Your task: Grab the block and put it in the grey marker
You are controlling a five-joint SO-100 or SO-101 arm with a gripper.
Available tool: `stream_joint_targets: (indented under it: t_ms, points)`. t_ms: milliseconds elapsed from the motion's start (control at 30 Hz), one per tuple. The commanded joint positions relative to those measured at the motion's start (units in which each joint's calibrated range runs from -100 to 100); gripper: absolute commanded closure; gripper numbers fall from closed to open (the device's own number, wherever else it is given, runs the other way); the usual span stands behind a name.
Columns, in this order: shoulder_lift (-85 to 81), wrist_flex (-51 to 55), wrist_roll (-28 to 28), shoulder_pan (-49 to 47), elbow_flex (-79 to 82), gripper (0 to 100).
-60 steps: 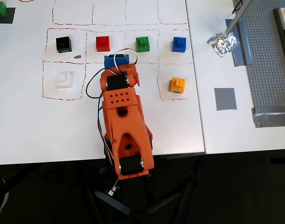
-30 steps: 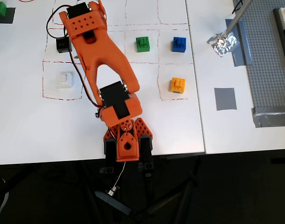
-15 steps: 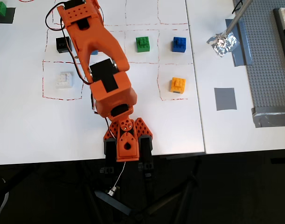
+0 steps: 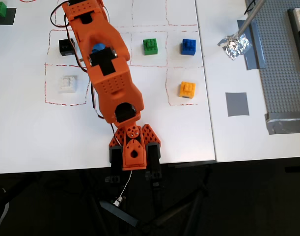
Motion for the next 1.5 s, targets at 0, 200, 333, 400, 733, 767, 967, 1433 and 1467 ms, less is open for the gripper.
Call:
stream_joint_targets:
  t_ms: [0,200,333,400,733,767,967,1433,1467]
  points:
    - [-2.57,-1.32,0.49,2.77,-5.26,62]
    - [-0.76,-1.97,0.93,3.66,-5.89,65]
    - [-0.16,-3.52,1.81,4.27,-5.53,68]
    - [-0.16,-4.18,2.2,4.54,-5.35,69]
    - [-1.11,-7.93,3.96,4.98,-2.99,71]
    - [-1.11,-8.01,3.96,4.98,-2.99,71]
    - [-1.71,-8.42,4.05,4.89,-2.36,89]
    - [-9.81,-5.48,3.27,4.45,-5.44,100]
    - [-10.67,-3.85,3.17,4.36,-6.89,100]
